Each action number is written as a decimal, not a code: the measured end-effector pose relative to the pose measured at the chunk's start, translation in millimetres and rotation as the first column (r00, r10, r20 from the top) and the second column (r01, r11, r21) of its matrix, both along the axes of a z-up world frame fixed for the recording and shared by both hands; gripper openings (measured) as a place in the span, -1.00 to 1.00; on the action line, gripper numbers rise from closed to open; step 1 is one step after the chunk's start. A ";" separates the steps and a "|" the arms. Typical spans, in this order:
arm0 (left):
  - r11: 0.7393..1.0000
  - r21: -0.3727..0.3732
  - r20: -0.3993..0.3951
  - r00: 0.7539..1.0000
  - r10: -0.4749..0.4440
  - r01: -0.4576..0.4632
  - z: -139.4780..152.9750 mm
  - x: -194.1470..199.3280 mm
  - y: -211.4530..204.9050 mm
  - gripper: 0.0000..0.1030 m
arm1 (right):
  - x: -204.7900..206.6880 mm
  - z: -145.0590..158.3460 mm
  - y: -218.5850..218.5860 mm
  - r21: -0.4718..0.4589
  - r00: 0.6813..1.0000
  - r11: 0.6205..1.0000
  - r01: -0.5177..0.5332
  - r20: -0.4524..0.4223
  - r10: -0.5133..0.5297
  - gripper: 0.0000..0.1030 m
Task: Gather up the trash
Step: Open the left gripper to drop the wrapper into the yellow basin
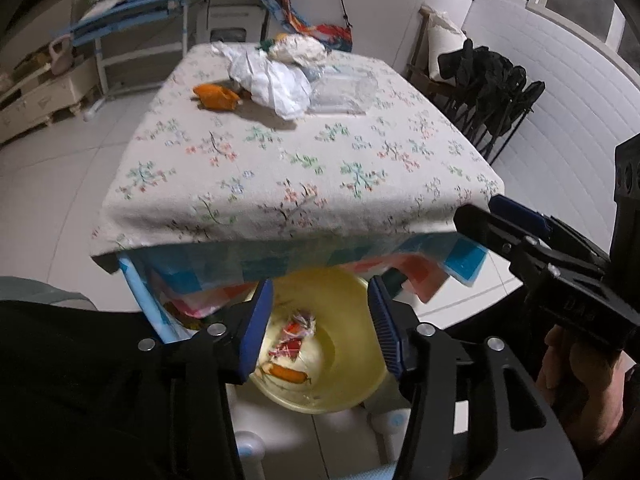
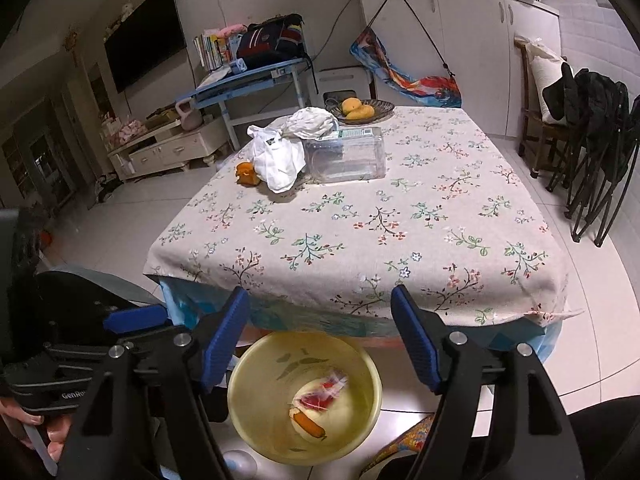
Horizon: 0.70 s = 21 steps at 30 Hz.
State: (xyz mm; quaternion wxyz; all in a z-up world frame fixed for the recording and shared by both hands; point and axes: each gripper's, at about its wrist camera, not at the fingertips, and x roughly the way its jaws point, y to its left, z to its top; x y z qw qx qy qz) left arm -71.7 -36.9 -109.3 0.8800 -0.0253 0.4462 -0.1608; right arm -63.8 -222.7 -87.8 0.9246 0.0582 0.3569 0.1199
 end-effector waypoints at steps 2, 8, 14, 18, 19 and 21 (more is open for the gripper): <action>1.000 0.008 0.024 1.000 0.010 -0.010 3.6 -1.0 1.0 0.01 | 0.6 -0.3 0.4 -0.001 1.000 1.000 0.000 0.002 0.000 0.39; 0.997 0.062 0.106 0.993 0.047 -0.054 13.4 -3.9 2.6 0.07 | -0.3 1.1 0.8 -0.003 1.000 1.000 -0.001 0.017 0.001 0.43; 0.992 0.081 0.164 0.983 0.087 -0.101 22.7 -5.6 7.5 0.15 | -2.3 3.2 1.3 -0.002 0.999 1.000 -0.004 0.033 0.004 0.45; 0.989 0.091 0.182 0.978 0.101 -0.119 25.4 -5.4 8.2 0.17 | -2.8 5.0 4.1 0.000 0.999 1.000 -0.012 0.042 0.012 0.47; 0.987 0.099 0.188 0.976 0.105 -0.125 26.7 -5.1 8.1 0.18 | -2.9 5.6 4.7 0.001 0.999 1.000 -0.015 0.043 0.015 0.48; 0.985 0.107 0.197 0.974 0.113 -0.136 29.5 -3.8 9.0 0.20 | -2.7 7.3 6.3 0.006 0.999 1.000 -0.023 0.046 0.022 0.50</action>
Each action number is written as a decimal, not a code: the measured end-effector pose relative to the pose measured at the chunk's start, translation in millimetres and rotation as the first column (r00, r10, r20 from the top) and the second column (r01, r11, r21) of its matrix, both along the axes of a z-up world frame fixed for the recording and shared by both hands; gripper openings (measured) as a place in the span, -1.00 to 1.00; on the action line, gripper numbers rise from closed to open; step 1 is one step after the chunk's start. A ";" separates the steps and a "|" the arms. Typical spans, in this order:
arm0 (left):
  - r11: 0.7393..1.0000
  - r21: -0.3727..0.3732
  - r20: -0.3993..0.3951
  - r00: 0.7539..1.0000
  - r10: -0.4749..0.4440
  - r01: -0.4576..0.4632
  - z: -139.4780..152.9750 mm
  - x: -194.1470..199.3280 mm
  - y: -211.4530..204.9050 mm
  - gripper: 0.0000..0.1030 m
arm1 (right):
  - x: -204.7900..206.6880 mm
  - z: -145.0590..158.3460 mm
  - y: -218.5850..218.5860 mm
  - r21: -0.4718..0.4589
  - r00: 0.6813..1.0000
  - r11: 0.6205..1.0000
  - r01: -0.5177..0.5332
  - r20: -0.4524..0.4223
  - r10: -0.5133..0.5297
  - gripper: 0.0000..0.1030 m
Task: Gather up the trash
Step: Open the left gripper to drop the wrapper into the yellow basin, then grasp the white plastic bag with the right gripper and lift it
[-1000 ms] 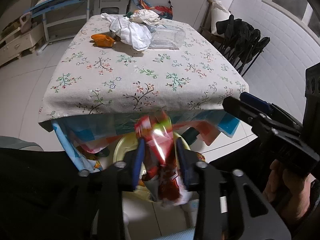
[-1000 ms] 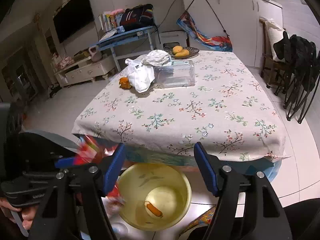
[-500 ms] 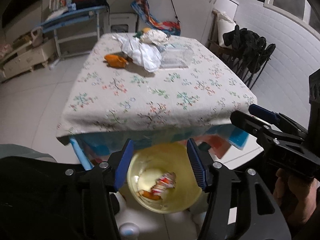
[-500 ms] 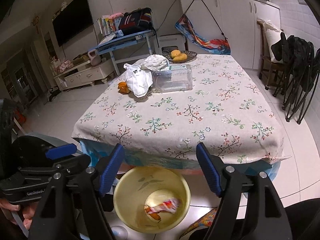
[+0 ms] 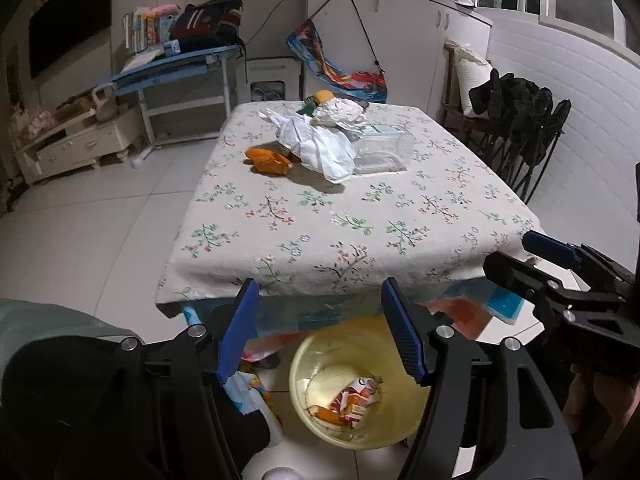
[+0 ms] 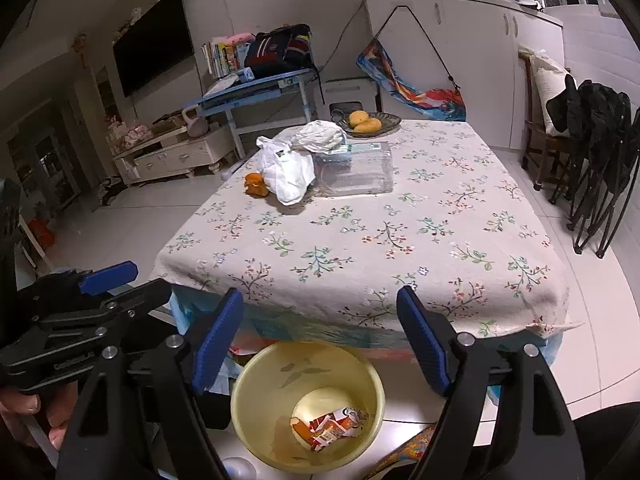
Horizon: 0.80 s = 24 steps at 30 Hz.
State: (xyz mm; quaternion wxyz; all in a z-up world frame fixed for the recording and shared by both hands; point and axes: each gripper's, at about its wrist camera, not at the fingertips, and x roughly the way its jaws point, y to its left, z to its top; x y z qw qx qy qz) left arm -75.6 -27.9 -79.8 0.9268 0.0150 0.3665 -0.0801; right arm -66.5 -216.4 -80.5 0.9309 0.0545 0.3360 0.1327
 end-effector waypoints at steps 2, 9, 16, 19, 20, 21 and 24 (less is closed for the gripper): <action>1.000 0.003 0.008 1.000 0.013 -0.013 3.2 2.5 2.0 0.29 | 0.5 2.2 1.7 0.004 1.000 1.000 -0.008 0.007 0.008 0.52; 0.997 0.013 0.020 0.997 0.074 -0.074 11.9 15.2 13.4 0.35 | 9.9 3.7 3.4 0.024 1.000 1.000 -0.016 0.006 0.016 0.53; 0.994 0.011 0.022 0.994 0.105 -0.105 15.7 34.2 19.3 0.40 | 28.9 -1.8 10.1 0.024 0.999 0.999 -0.038 -0.015 0.039 0.53; 0.993 0.008 0.016 0.993 0.114 -0.114 15.4 44.7 20.9 0.41 | 36.6 -4.6 12.4 0.026 0.999 0.999 -0.047 -0.025 0.048 0.53; 0.993 0.008 0.015 0.993 0.117 -0.117 15.6 47.7 21.2 0.41 | 38.6 -5.2 13.1 0.027 0.998 0.998 -0.050 -0.026 0.050 0.53; 0.993 0.008 0.014 0.993 0.119 -0.119 15.6 50.0 21.6 0.41 | 40.4 -5.9 13.8 0.027 0.998 0.998 -0.052 -0.027 0.053 0.53; 0.992 0.012 0.015 0.992 0.125 -0.125 16.6 59.9 21.8 0.41 | 44.5 -7.0 14.4 0.031 0.998 0.998 -0.056 -0.034 0.057 0.53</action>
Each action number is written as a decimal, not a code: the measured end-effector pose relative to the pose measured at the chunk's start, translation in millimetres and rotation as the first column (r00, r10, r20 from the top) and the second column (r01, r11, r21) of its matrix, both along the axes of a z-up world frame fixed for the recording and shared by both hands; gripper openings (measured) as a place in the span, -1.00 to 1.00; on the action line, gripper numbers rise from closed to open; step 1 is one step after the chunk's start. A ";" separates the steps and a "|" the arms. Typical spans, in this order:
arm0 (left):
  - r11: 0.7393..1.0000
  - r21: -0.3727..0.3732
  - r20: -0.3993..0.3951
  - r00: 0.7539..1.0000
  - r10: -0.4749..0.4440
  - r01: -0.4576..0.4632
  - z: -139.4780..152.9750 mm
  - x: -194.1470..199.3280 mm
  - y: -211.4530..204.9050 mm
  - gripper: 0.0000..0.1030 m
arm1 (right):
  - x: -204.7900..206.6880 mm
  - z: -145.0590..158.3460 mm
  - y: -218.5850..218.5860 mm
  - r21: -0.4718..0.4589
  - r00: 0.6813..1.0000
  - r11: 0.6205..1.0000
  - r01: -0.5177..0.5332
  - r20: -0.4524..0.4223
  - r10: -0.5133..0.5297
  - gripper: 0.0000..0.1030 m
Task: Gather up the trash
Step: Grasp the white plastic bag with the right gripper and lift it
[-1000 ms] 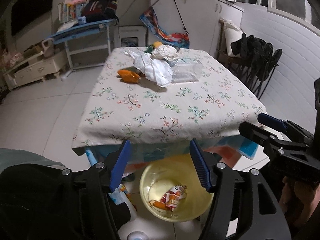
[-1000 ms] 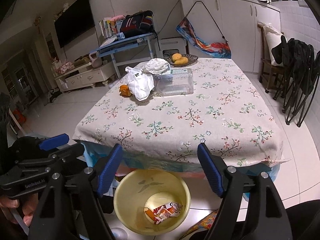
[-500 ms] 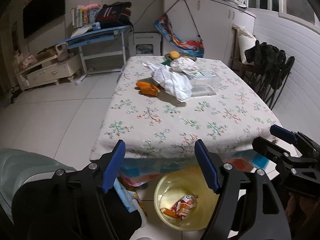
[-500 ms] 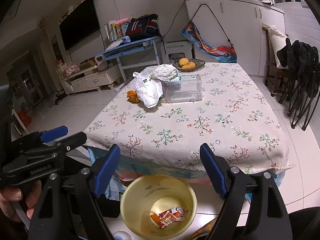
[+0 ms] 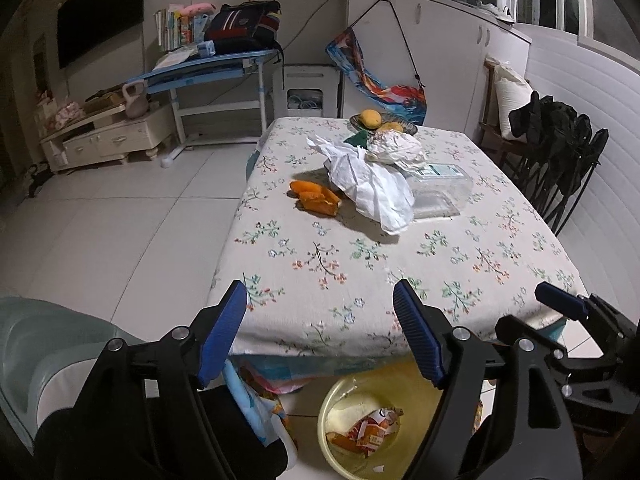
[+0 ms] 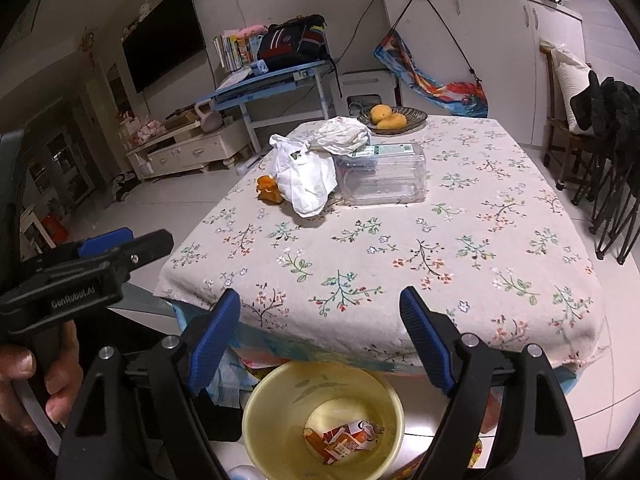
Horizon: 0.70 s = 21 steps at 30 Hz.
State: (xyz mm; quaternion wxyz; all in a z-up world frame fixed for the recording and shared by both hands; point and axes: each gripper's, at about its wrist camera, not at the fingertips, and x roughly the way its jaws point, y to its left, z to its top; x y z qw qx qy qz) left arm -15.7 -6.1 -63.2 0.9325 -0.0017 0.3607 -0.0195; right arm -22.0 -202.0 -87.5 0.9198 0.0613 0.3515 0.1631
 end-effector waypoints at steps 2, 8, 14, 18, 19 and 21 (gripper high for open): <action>1.000 -0.001 -0.005 1.000 0.003 -0.003 -0.4 4.8 0.1 0.41 | 4.0 -1.9 0.4 0.005 1.000 1.000 -0.002 -0.008 0.002 0.54; 1.000 0.005 -0.020 1.000 0.008 -0.008 -3.3 16.4 -0.8 0.42 | 15.8 -6.0 3.2 0.011 1.000 1.000 -0.012 -0.019 0.012 0.55; 1.000 0.017 -0.035 0.999 0.019 -0.019 -6.2 23.9 0.3 0.42 | 32.5 -8.1 7.8 0.017 1.000 1.000 -0.017 -0.022 0.017 0.55; 0.999 0.017 -0.052 0.998 0.027 -0.027 -8.9 29.0 1.0 0.43 | 44.6 -7.7 13.9 0.015 0.999 0.999 -0.028 -0.022 0.028 0.55; 0.999 0.016 -0.055 0.998 0.030 -0.030 -9.5 30.1 1.6 0.43 | 49.8 -8.0 17.1 0.014 0.999 0.999 -0.033 -0.024 0.033 0.55; 0.999 0.008 -0.065 0.997 0.044 -0.044 -11.3 32.8 5.8 0.45 | 59.4 -9.8 22.3 0.012 0.999 0.999 -0.040 -0.032 0.040 0.55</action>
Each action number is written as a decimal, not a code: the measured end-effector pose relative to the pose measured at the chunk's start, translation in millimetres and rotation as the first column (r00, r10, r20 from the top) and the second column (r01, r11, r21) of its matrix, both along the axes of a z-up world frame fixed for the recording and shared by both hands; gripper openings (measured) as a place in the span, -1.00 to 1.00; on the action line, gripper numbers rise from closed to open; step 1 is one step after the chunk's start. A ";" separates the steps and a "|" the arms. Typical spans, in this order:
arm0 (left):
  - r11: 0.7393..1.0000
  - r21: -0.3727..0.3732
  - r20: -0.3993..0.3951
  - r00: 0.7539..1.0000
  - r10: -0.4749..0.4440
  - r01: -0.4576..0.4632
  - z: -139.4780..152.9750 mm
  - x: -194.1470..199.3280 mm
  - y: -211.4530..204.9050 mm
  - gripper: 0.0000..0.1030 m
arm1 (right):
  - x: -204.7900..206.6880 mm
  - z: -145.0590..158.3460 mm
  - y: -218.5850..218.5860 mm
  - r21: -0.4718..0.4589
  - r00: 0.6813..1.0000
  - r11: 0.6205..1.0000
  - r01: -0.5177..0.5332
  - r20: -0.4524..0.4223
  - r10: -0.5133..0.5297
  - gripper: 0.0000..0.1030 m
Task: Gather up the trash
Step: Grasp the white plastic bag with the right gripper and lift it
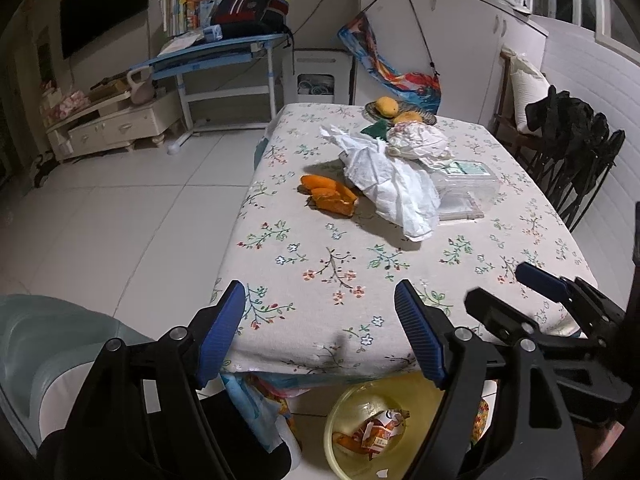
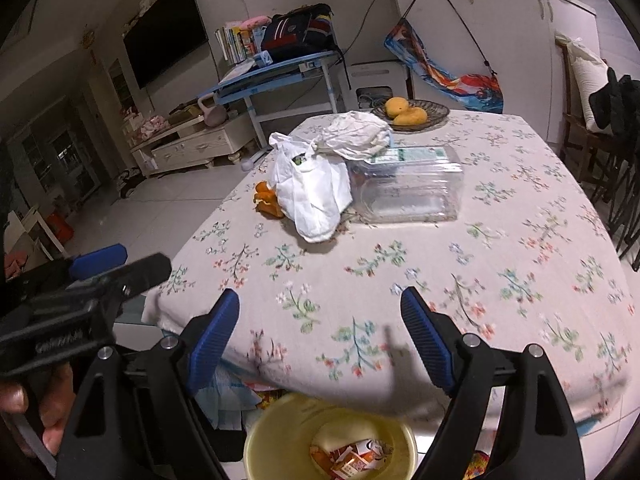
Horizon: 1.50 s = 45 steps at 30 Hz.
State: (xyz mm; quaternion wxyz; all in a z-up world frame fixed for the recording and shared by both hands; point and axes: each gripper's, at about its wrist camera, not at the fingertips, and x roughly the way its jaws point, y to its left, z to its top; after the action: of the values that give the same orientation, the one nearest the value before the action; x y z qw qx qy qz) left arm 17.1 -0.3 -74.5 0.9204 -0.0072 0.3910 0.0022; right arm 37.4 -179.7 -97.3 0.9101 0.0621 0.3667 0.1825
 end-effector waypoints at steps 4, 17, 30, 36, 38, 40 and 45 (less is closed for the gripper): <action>0.999 -0.025 -0.020 0.999 0.032 -0.032 -2.1 6.4 11.3 0.51 | 18.8 -2.7 9.2 -0.002 1.000 1.000 -0.004 -0.010 0.004 0.55; 0.986 -0.075 -0.050 0.988 0.145 -0.149 2.5 38.5 53.9 0.56 | 71.9 -8.7 31.0 -0.052 1.000 0.999 0.014 -0.026 -0.015 0.55; 0.992 -0.064 -0.105 0.989 0.101 -0.108 -6.6 74.9 50.6 0.59 | 55.5 5.8 22.7 -0.029 0.993 0.994 -0.108 -0.051 0.107 -0.82; 0.989 -0.113 -0.147 0.986 0.081 -0.098 -12.5 110.6 45.5 0.59 | 46.0 -2.3 -2.6 -0.027 0.992 0.996 -0.083 -0.102 0.079 -0.82; 0.987 -0.124 -0.152 0.985 0.085 -0.104 -13.4 119.1 44.4 0.59 | 50.2 -4.9 -0.5 -0.016 0.990 0.997 -0.078 -0.118 0.076 -0.66; 0.985 -0.126 -0.153 0.984 0.094 -0.113 -14.6 123.3 44.3 0.59 | 53.2 -4.6 7.2 -0.019 0.992 0.997 -0.077 -0.106 0.074 0.22; 0.977 -0.152 -0.167 0.978 0.126 -0.152 -20.2 128.1 50.3 0.59 | 72.2 -13.2 43.1 -0.095 0.992 0.990 -0.105 -0.078 0.098 0.45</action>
State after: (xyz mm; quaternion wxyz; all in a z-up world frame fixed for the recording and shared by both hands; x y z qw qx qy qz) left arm 145.2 50.0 -94.7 0.8807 -0.1101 0.4593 0.0352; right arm 109.6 -136.6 -110.5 0.8875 0.0047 0.4113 0.2078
